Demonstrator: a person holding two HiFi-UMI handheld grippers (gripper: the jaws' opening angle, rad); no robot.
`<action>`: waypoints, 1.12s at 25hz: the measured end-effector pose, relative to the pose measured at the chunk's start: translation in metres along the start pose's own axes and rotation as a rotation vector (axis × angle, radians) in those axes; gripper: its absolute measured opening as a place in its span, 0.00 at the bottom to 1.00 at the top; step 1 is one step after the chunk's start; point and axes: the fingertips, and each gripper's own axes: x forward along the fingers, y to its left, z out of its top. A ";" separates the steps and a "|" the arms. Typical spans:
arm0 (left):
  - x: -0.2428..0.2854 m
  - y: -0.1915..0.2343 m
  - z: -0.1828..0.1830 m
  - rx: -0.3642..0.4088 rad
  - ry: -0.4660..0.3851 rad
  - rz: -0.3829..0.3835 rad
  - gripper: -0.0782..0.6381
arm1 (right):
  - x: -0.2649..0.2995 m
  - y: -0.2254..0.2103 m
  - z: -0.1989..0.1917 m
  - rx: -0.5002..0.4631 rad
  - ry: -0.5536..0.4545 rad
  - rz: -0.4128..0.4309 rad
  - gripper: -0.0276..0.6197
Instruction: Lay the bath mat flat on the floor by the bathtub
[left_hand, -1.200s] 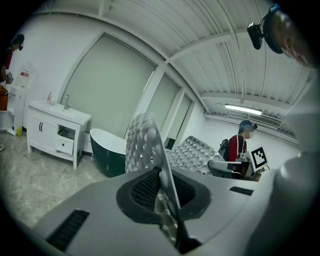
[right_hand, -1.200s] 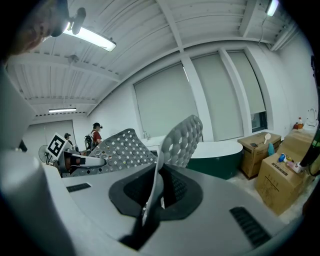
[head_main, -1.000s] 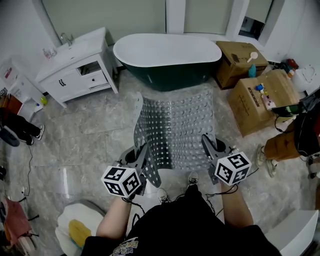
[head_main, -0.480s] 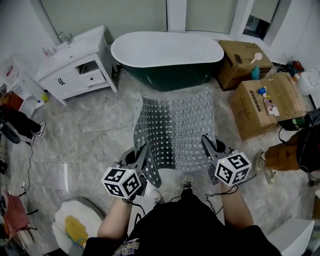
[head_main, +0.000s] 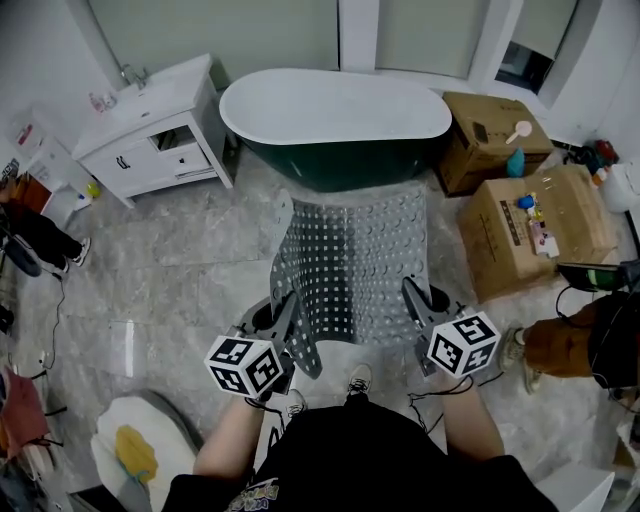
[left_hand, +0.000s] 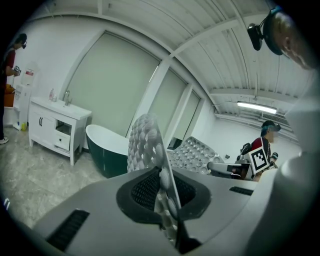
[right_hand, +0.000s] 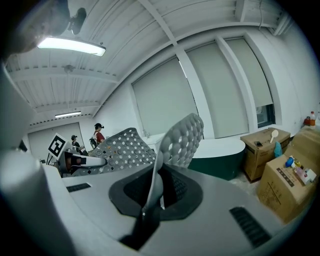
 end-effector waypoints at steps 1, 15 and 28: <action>0.006 -0.005 0.000 0.000 -0.001 0.002 0.16 | -0.001 -0.007 0.002 0.000 0.000 0.003 0.09; 0.061 -0.045 0.011 -0.001 -0.011 -0.001 0.16 | -0.013 -0.064 0.026 -0.018 -0.017 0.028 0.09; 0.120 -0.011 0.045 0.006 0.007 -0.039 0.16 | 0.042 -0.095 0.050 -0.003 -0.021 -0.002 0.09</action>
